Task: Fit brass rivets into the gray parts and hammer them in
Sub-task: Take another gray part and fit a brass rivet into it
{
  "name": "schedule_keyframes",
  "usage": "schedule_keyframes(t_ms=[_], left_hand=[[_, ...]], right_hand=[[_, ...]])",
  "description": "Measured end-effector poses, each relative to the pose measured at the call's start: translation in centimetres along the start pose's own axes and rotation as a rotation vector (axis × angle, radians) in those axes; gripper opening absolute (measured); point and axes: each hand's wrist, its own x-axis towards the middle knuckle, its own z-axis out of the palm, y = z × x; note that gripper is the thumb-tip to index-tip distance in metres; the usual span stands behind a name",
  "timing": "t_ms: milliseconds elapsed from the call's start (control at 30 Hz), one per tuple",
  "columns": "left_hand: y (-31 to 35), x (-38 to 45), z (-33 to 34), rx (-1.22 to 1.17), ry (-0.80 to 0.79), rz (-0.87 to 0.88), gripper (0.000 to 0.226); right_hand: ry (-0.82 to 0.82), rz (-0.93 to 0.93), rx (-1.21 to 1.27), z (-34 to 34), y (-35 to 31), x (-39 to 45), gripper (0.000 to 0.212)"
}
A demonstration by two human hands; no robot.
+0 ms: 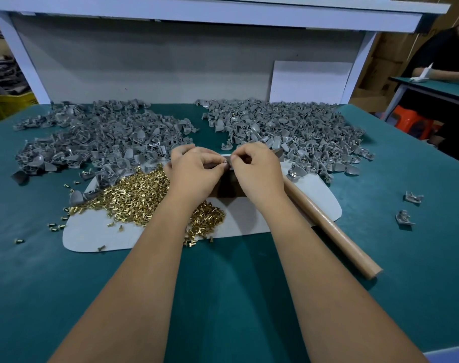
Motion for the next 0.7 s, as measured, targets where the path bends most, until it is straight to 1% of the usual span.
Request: schedule_keyframes(t_ms=[33,167,500,700], left_hand=[[0.08,-0.03,0.0,0.052,0.015,0.013,0.006],[0.43,-0.13,-0.02,0.127,0.015,0.033,0.009],[0.09,0.03,0.27,0.105,0.019,0.002,0.01],[0.11,-0.14,0.51,0.107,0.055,-0.007,0.009]], right_hand=[[-0.002,-0.012,-0.038,0.03,0.04,0.07,0.011],[0.024,-0.028,-0.109,0.22,-0.02,0.1,0.012],[0.078,-0.061,-0.2,0.46,-0.17,-0.23,0.013],[0.079,-0.133,-0.244,0.54,-0.18,-0.56,0.012]])
